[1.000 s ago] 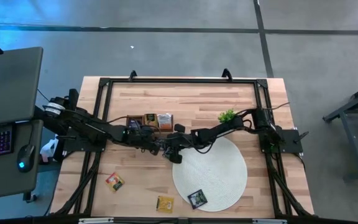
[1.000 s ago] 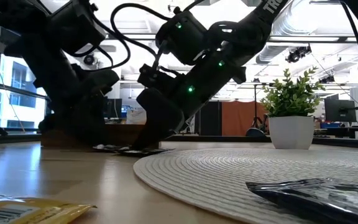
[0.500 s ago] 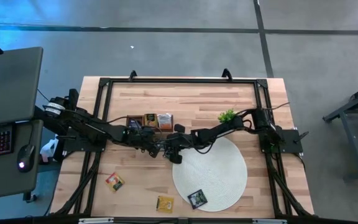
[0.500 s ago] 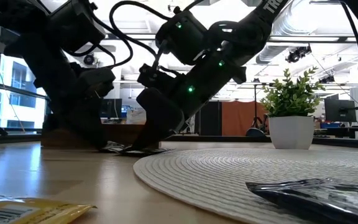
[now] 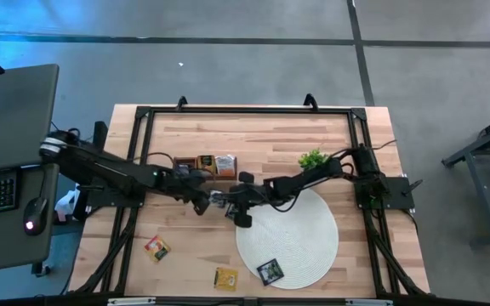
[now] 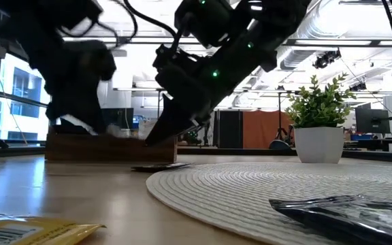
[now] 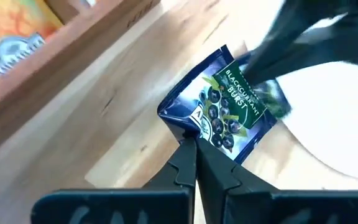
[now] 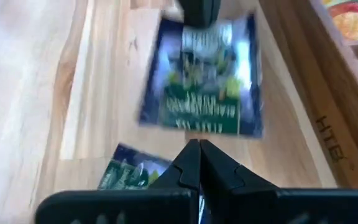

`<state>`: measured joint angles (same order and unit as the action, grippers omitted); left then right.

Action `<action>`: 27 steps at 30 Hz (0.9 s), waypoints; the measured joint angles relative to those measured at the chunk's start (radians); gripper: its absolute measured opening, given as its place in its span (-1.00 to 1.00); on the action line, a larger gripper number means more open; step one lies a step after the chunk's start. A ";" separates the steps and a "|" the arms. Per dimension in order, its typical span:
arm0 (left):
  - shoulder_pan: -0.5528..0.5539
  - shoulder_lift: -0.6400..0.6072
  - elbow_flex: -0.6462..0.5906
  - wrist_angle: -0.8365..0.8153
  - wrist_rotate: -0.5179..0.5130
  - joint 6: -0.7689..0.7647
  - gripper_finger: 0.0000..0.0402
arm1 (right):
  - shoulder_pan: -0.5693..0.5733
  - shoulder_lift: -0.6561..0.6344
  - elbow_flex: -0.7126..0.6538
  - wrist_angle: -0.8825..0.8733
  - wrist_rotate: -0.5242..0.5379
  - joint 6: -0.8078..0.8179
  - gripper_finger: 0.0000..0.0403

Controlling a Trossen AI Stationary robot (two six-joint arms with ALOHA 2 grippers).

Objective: Pick & Place Tea
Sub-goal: Put the violet tea bag into the left section of the wooden organizer

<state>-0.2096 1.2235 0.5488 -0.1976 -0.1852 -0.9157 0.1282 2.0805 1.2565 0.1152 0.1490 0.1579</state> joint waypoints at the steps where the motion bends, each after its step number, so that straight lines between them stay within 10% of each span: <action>1: 0.000 -0.028 0.012 -0.045 0.005 0.007 -1.00 | 0.003 -0.001 0.000 0.000 0.000 0.000 -1.00; 13: 0.000 -0.130 0.448 -1.046 -0.292 0.340 -1.00 | 0.004 -0.003 0.000 -0.009 0.000 -0.001 -1.00; 27: 0.000 0.112 0.381 -1.102 -0.728 0.681 -1.00 | 0.003 -0.004 0.000 -0.009 -0.002 -0.008 -1.00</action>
<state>-0.2097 1.3360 0.9302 -1.2993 -0.9130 -0.2343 0.1310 2.0766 1.2564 0.1062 0.1472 0.1495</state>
